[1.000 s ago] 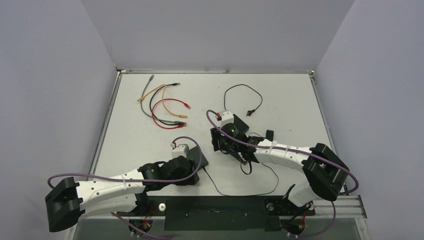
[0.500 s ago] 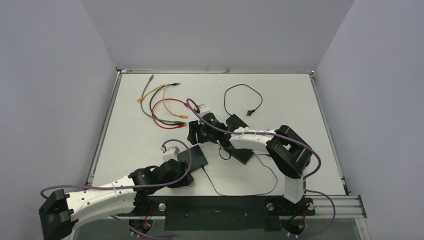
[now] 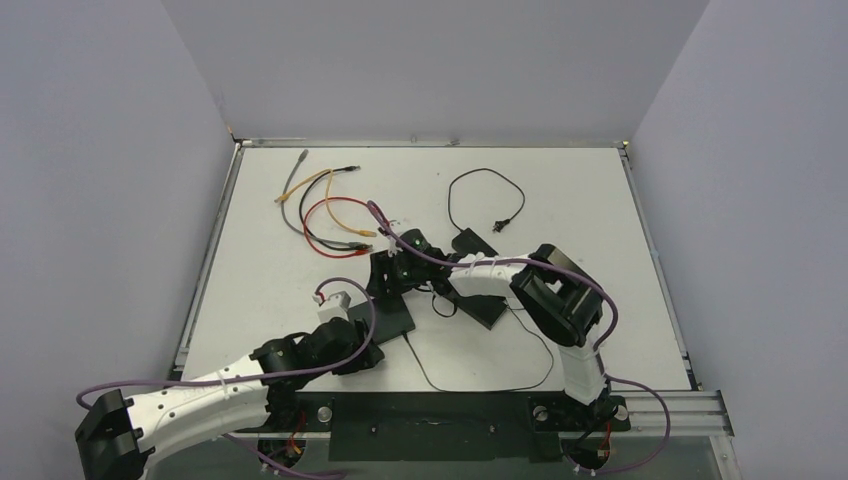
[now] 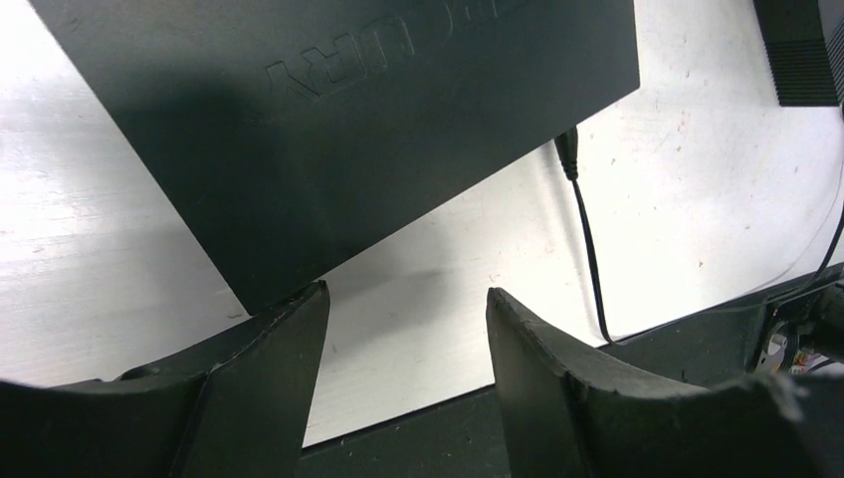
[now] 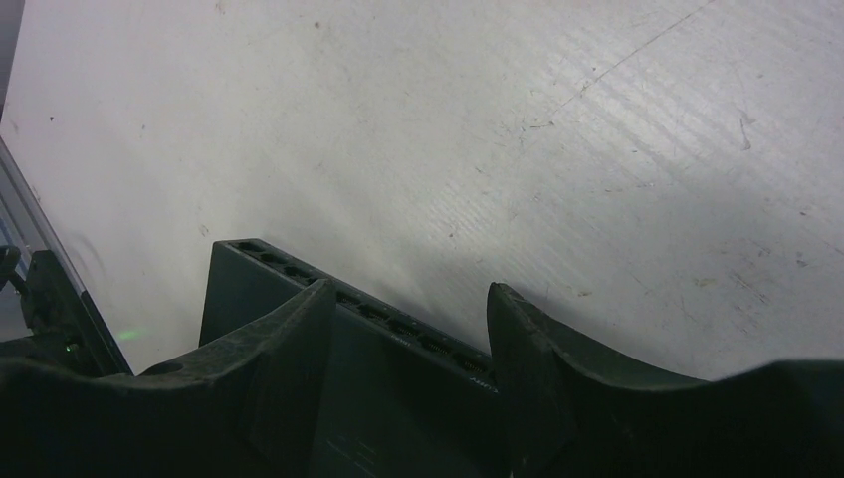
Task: Insert the plug into the switch port
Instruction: Adjust the switch port at the center of the board.
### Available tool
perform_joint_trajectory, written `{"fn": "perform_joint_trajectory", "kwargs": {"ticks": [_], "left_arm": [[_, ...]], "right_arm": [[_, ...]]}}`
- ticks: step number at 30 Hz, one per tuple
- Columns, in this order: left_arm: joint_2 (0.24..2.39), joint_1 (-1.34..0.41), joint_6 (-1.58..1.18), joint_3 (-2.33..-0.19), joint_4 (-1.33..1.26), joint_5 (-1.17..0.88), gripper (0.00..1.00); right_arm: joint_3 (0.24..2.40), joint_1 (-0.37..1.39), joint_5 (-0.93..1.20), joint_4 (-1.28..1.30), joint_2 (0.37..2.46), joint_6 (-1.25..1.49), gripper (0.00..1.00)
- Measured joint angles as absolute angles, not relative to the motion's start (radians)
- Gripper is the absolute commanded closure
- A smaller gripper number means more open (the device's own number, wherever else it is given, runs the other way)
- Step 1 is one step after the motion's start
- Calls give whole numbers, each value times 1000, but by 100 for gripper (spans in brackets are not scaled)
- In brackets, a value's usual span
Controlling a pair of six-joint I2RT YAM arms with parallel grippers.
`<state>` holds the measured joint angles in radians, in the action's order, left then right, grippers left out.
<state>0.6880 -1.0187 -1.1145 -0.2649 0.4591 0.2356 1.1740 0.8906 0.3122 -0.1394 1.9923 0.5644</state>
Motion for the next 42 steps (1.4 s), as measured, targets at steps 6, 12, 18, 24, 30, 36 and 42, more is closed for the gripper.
{"fn": "perform_joint_trajectory", "kwargs": {"ticks": [6,12,18,24,30,36,42], "left_arm": [[680,-974,-1110,-255,448,224,43],[696,-929,-1069,-252,415,201,43],[771,-901,-1023,-263,339,171,43],[857,-872,-963,-278,244,126,43],[991,-858,-875,-329,162,72,43],[1107,-841,-794,-385,110,31,43],[1176,-811,-730,-400,21,-22,43]], "right_arm": [[1093,880,347,-225,1976,574,47],[974,878,356,-270,1900,590,47],[836,878,354,-338,1814,620,47],[684,878,336,-432,1723,664,47],[547,888,276,-507,1630,702,47],[443,952,162,-490,1512,706,47],[366,1064,78,-447,1403,724,47]]}}
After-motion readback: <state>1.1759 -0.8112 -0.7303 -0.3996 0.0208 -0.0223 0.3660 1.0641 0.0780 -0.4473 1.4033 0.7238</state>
